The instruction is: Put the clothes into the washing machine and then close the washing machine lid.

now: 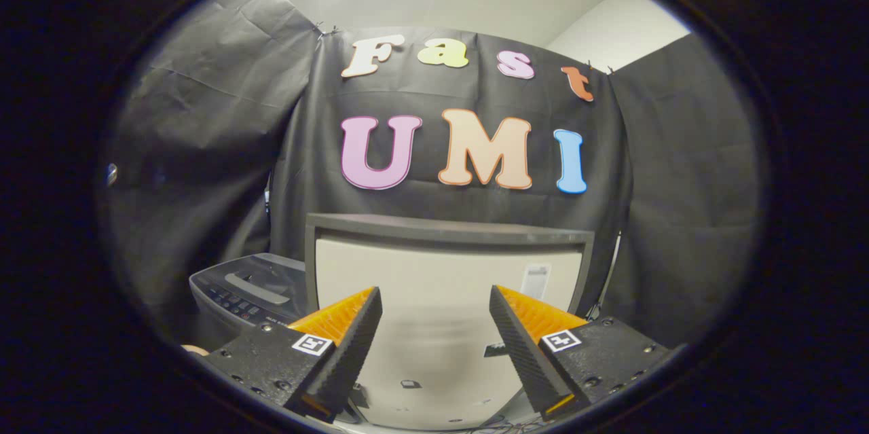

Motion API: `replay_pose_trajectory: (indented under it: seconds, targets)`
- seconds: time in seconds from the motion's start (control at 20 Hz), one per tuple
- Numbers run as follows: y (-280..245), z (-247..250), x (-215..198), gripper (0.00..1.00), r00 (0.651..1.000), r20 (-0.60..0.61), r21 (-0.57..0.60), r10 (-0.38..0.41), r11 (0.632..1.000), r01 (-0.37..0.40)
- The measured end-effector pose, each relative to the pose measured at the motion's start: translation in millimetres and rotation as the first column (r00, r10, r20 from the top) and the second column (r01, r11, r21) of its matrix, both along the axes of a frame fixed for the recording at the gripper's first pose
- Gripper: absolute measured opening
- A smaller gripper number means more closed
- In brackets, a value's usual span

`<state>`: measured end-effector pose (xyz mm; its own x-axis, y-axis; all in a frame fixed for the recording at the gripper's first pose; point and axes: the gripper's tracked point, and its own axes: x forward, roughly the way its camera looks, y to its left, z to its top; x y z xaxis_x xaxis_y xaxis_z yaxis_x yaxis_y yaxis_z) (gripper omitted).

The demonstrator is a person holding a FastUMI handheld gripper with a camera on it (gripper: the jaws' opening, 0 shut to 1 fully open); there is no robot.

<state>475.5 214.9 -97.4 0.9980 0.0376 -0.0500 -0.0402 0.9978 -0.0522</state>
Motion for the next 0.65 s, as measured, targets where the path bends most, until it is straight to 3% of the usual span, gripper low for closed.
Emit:
replay_pose_trajectory:
  seconds: [0.3,0.45,0.65]
  targets:
    - [23,-19,-11,0.96,0.996,0.027,0.101,0.09,0.991,-0.092]
    - [22,-29,-7,0.96,0.994,0.03,0.079,0.101,0.992,-0.103]
    - [23,-62,-27,0.96,0.993,-0.055,0.079,0.109,0.991,-0.104]
